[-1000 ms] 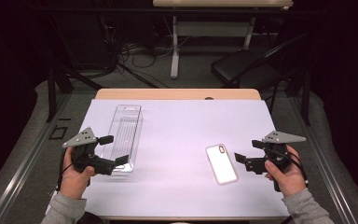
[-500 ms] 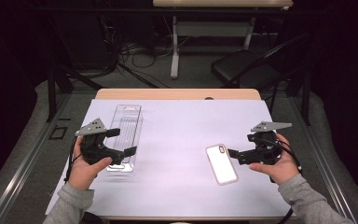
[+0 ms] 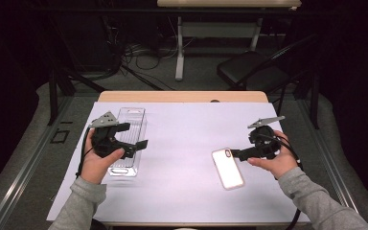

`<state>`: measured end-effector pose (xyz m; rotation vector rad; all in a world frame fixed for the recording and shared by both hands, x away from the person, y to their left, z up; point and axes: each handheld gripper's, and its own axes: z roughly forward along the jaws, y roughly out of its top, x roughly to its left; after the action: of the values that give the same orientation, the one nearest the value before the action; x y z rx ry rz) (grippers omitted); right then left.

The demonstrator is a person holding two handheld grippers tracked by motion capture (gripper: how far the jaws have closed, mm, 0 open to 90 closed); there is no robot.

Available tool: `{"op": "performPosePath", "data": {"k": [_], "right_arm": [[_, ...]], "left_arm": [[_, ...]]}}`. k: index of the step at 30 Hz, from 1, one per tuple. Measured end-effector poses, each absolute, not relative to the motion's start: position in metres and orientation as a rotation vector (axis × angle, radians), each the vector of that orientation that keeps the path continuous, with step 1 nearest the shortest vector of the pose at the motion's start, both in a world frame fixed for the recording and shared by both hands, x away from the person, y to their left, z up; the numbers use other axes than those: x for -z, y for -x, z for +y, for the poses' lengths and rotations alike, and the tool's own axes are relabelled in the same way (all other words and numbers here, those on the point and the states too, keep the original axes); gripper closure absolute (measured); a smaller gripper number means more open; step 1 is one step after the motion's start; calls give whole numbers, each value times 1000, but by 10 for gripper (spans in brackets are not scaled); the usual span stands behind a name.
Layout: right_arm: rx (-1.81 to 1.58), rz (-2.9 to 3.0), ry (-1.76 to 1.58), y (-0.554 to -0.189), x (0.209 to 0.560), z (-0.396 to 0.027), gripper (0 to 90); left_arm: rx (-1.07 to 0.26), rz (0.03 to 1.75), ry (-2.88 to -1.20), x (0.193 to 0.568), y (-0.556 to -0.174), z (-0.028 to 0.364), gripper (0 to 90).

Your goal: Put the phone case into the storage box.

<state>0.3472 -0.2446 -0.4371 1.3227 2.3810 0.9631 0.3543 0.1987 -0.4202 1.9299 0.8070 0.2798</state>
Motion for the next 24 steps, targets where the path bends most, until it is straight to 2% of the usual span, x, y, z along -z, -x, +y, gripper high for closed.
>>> {"op": "performPosePath", "data": {"k": [11, 16, 21, 24], "right_arm": [[-851, 2414, -1397, -365, 432, -241, 167], [-776, 2435, -1406, -374, 433, -239, 234], [-718, 2456, -1437, -381, 437, -238, 253], [-661, 2474, -1465, -384, 441, -233, 308]], "left_arm": [[-313, 842, -1935, 414, -368, 189, 61], [-298, 829, -1922, 411, -374, 180, 78], [-296, 824, -1918, 410, -377, 176, 80], [-301, 828, -1921, 412, -378, 174, 83]]}}
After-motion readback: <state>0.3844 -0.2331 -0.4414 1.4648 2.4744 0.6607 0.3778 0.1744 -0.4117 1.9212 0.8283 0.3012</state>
